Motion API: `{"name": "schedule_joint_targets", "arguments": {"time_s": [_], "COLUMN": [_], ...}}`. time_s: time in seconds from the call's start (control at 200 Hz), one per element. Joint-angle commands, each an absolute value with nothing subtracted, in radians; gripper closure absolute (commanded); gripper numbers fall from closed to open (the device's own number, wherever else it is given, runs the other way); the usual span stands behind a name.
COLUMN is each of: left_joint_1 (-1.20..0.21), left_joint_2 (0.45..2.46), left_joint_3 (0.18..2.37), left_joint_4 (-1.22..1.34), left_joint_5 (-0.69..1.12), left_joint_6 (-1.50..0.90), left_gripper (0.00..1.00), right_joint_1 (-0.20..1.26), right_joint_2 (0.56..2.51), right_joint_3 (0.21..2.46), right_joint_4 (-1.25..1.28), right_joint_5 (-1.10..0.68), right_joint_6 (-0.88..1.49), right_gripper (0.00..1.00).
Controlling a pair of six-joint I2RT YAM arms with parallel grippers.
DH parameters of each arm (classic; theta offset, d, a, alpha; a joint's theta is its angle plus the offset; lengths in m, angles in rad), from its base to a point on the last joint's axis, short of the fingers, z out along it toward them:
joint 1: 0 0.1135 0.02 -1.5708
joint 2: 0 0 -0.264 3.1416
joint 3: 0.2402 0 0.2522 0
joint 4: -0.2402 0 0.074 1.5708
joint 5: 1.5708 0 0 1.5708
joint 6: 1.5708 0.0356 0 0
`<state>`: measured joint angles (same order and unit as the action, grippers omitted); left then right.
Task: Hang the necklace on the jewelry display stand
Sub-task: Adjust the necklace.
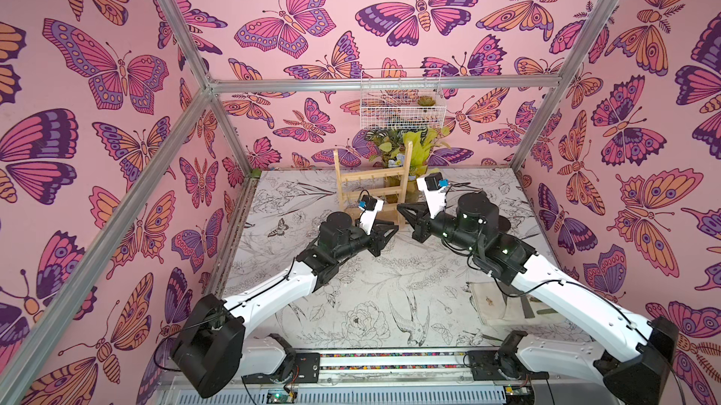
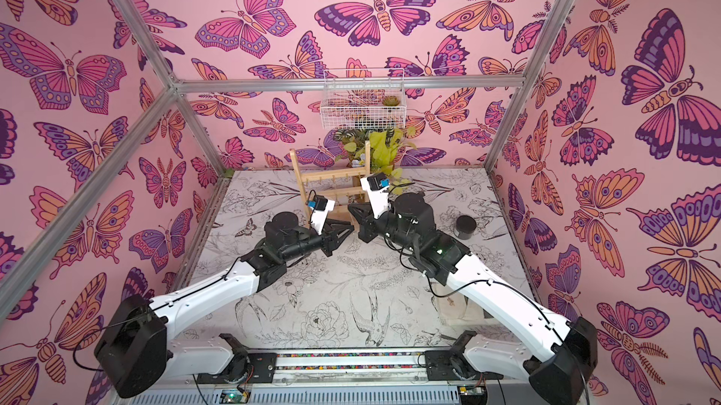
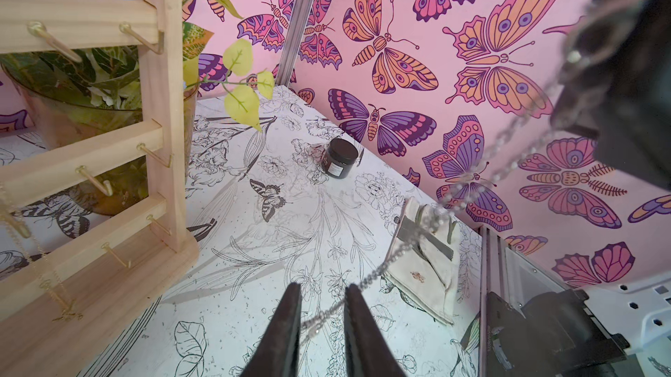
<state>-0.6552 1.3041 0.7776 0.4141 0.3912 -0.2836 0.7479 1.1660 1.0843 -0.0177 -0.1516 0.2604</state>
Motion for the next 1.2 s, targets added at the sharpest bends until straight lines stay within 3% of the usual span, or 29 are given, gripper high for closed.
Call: {"name": "schedule_joint_targets", "arguments": {"time_s": [0.0, 0.906, 1.192], "left_joint_1": [-0.66, -0.663, -0.669], "left_joint_2": [1.282, 1.148, 1.194], "left_joint_3": [0.787, 0.784, 0.815], "left_joint_4": [0.392, 0.312, 0.317], "left_joint_5": [0.366, 0.329, 0.358], "left_joint_6": [-0.255, -0.192, -0.194], "left_gripper": [0.77, 0.76, 0.75], "right_joint_1": [0.752, 0.753, 0.753], "right_joint_2": [1.155, 1.153, 1.149], "right_joint_3": [1.128, 1.154, 1.15], "right_joint_4": [-0.038, -0.064, -0.051], "right_joint_5": [-0.162, -0.166, -0.178], "right_joint_6": [0.245, 0.221, 0.23], "right_gripper": [1.0, 1.0, 1.0]}}
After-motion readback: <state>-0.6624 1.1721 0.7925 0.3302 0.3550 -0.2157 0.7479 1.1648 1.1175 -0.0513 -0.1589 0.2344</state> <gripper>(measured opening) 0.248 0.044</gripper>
